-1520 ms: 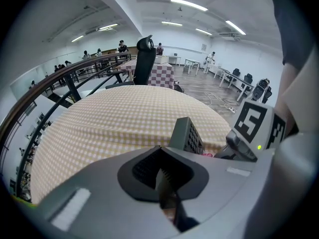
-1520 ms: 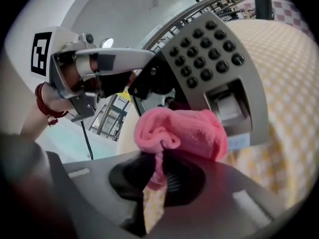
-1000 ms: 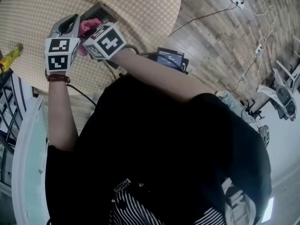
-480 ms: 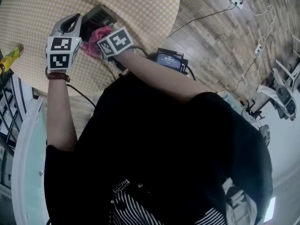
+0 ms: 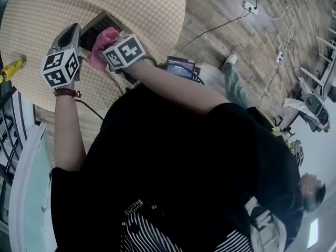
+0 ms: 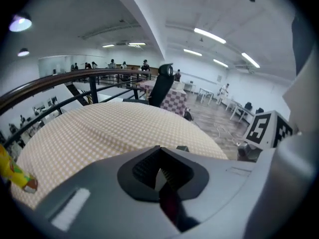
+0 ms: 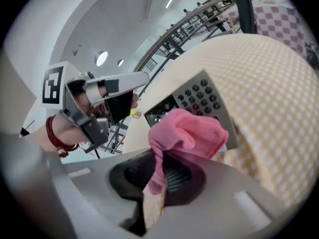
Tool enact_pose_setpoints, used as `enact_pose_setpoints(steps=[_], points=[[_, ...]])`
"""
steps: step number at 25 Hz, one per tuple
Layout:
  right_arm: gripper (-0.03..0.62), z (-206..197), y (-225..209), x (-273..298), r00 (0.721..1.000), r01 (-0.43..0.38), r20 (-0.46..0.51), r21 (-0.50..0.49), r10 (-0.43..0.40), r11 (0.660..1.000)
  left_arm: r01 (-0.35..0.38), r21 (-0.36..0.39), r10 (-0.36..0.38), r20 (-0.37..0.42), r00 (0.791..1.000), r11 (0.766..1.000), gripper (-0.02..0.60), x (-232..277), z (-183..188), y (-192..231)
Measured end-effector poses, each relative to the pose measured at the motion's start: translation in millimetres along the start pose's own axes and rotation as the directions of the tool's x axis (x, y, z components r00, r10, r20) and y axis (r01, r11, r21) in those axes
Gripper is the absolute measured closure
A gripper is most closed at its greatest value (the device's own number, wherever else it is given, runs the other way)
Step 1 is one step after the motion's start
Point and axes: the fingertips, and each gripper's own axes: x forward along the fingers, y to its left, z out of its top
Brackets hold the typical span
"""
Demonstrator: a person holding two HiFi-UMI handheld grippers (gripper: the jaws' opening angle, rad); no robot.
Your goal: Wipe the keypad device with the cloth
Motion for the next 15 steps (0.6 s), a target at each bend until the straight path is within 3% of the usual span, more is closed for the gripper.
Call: enact_pose_setpoints(steps=[4, 8, 11, 15], points=[[0.549, 18.4, 17.2, -32.4, 0.998, 0.021, 0.066, -0.083, -0.015, 0.996, 0.050, -0.110, -0.034, 0.145, 0.989, 0.993, 0.575, -45.2, 19.8, -17.3], [0.549, 35.4, 47.4, -67.3, 0.989, 0.019, 0.146, -0.181, 0.008, 0.983, 0.111, -0.182, -0.055, 0.287, 0.956, 0.977, 0.575, -94.0, 37.0, -35.4], [0.550, 39.2, 82.8, -85.6, 0.981, 0.007, 0.190, -0.229, 0.038, 0.973, 0.145, -0.208, -0.065, 0.351, 0.934, 0.967, 0.575, -133.7, 42.6, -45.2], [0.551, 49.8, 118.3, -115.9, 0.968, 0.052, 0.251, -0.314, 0.030, 0.948, 0.205, -0.205, -0.096, 0.441, 0.892, 0.957, 0.575, -163.0, 60.1, -67.5]])
